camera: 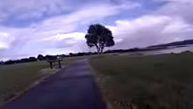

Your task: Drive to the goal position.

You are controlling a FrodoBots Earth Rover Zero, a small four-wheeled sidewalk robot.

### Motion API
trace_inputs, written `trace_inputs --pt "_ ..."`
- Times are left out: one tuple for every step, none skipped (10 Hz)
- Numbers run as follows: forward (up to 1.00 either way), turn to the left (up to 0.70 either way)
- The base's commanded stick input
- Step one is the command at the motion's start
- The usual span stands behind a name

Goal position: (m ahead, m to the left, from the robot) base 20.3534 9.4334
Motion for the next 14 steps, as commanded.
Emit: trace_inputs --pt "0.0 0.0" --pt "0.0 0.0" --pt "0.0 0.0" --pt "0.0 0.0" --pt "0.0 0.0" --pt "0.0 0.06" --pt "0.0 0.2" --pt "0.0 0.7" --pt "0.0 0.7" --pt "0.0 0.7" --pt "0.0 0.7" --pt "0.0 0.7" --pt "0.0 0.7" --pt "0.0 0.7"
